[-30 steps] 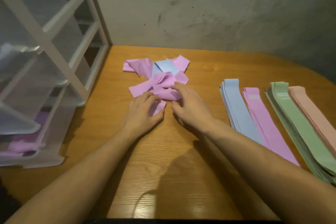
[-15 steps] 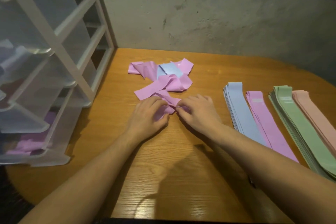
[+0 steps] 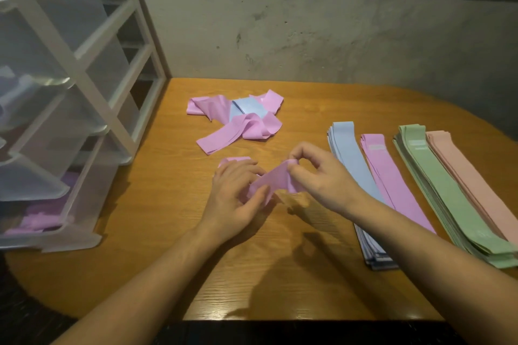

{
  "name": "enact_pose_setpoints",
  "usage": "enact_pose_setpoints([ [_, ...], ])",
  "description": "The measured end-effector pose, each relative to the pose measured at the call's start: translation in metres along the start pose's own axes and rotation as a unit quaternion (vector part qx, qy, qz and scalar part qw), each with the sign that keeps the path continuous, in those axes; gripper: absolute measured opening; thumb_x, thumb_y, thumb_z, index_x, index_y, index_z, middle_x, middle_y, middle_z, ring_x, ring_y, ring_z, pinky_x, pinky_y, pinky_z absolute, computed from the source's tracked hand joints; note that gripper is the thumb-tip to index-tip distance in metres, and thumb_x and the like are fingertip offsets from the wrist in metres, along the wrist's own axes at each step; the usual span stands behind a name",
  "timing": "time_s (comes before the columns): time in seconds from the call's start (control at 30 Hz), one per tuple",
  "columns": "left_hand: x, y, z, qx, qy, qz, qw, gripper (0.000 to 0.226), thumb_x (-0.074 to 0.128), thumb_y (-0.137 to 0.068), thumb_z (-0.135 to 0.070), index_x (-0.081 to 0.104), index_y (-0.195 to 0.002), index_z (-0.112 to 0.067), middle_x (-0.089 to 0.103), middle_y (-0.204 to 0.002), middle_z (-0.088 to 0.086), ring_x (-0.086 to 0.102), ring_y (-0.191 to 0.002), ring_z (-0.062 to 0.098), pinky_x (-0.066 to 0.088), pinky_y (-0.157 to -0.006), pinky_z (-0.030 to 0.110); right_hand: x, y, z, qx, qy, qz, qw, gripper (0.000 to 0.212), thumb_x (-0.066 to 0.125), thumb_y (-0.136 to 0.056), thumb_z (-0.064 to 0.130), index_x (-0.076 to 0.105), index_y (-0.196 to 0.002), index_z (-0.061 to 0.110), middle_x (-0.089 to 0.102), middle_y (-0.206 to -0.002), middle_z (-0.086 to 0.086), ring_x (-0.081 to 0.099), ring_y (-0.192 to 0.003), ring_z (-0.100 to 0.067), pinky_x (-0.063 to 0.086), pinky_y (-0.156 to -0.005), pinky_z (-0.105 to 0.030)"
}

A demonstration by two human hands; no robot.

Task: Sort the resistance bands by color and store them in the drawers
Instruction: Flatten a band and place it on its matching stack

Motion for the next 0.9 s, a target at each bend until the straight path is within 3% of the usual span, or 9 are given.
enact_pose_setpoints([
  [0.1,0.001,0.0,-0.009,-0.091,0.136,0.015,0.986,0.016,0.064,-0.091,-0.023,0.067,-0.084,-0.008,0.068,-0.094,-0.01,0.064,-0.094,0.007,0.046,-0.087,0.026,-0.006,0.008,0.001,0.03,-0.092,0.025,0.995,0.014,0.053,-0.086,0.016,0.051,-0.077,0.005,0.053,-0.074,-0.009,0.048,-0.069,-0.014,0.041,-0.064,-0.024],
  [0.17,0.002,-0.002,-0.011,-0.191,0.263,0.02,0.946,0.015,0.063,-0.09,-0.016,0.061,-0.078,-0.008,0.066,-0.073,-0.004,0.059,-0.069,0.006,0.047,-0.066,0.019,-0.008,0.014,0.001,0.043,-0.135,0.043,0.989,0.018,0.058,-0.086,0.022,0.052,-0.074,0.01,0.052,-0.072,-0.008,0.046,-0.067,-0.014,0.038,-0.061,-0.02],
  [0.3,-0.004,-0.014,-0.017,-0.244,0.342,0.023,0.907,0.018,0.068,-0.082,-0.027,0.059,-0.069,-0.018,0.056,-0.055,0.006,0.051,-0.045,0.017,0.042,-0.043,0.024,-0.011,0.025,-0.003,0.067,-0.158,0.073,0.982,0.035,0.069,-0.085,0.038,0.053,-0.068,0.011,0.052,-0.065,0.003,0.045,-0.062,-0.011,0.037,-0.059,-0.019],
  [0.4,-0.002,-0.02,-0.018,-0.277,0.376,0.026,0.884,0.017,0.065,-0.081,-0.024,0.055,-0.07,-0.015,0.049,-0.05,0.001,0.043,-0.039,0.015,0.038,-0.041,0.022,-0.012,0.033,-0.007,0.099,-0.142,0.084,0.981,0.044,0.07,-0.078,0.05,0.053,-0.064,0.013,0.052,-0.065,-0.005,0.046,-0.062,-0.018,0.036,-0.056,-0.021],
  [0.53,0.006,-0.025,-0.024,-0.318,0.451,0.04,0.833,0.02,0.057,-0.083,-0.022,0.061,-0.063,-0.023,0.044,-0.051,-0.003,0.034,-0.037,0.012,0.031,-0.038,0.02,-0.019,0.04,-0.004,0.118,-0.114,0.086,0.983,0.029,0.074,-0.079,0.046,0.059,-0.061,0.027,0.053,-0.062,0.009,0.047,-0.058,-0.006,0.035,-0.054,-0.015],
  [0.63,0.009,-0.024,-0.025,-0.352,0.508,0.051,0.784,0.017,0.057,-0.082,-0.021,0.057,-0.066,-0.017,0.044,-0.053,-0.002,0.031,-0.033,0.009,0.028,-0.039,0.021,-0.028,0.045,-0.002,0.122,-0.115,0.071,0.983,0.046,0.074,-0.074,0.051,0.061,-0.07,0.007,0.054,-0.067,0.004,0.05,-0.061,-0.008,0.037,-0.056,-0.014],
  [0.67,0.01,-0.023,-0.024,-0.359,0.51,0.057,0.78,0.018,0.057,-0.082,-0.022,0.057,-0.066,-0.016,0.046,-0.053,-0.003,0.032,-0.032,0.009,0.027,-0.041,0.023,-0.031,0.047,-0.001,0.124,-0.13,0.063,0.982,0.049,0.073,-0.071,0.053,0.061,-0.07,0.005,0.054,-0.068,0.003,0.051,-0.063,-0.009,0.039,-0.056,-0.015],
  [0.8,0.011,-0.017,-0.019,-0.378,0.464,0.081,0.797,0.032,0.058,-0.088,-0.028,0.059,-0.057,-0.019,0.045,-0.047,-0.004,0.036,-0.035,0.011,0.027,-0.043,0.025,-0.042,0.053,0.008,0.117,-0.201,0.026,0.972,0.024,0.071,-0.071,0.048,0.063,-0.066,0.026,0.057,-0.07,0.005,0.052,-0.065,-0.008,0.041,-0.058,-0.016],
  [0.9,0.013,-0.016,-0.02,-0.383,0.456,0.094,0.798,0.031,0.057,-0.085,-0.032,0.062,-0.057,-0.02,0.045,-0.048,-0.004,0.036,-0.037,0.011,0.03,-0.043,0.026,-0.046,0.056,0.013,0.103,-0.23,0.019,0.968,0.019,0.068,-0.082,0.036,0.06,-0.074,0.021,0.056,-0.071,0.002,0.051,-0.067,-0.01,0.042,-0.061,-0.017],
])
Point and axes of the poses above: each hand's wrist, its own y-axis away from the middle knuckle, its own x-axis out of the palm, z = x × y, the point moved 9 cm from there along -y, towards the middle knuckle
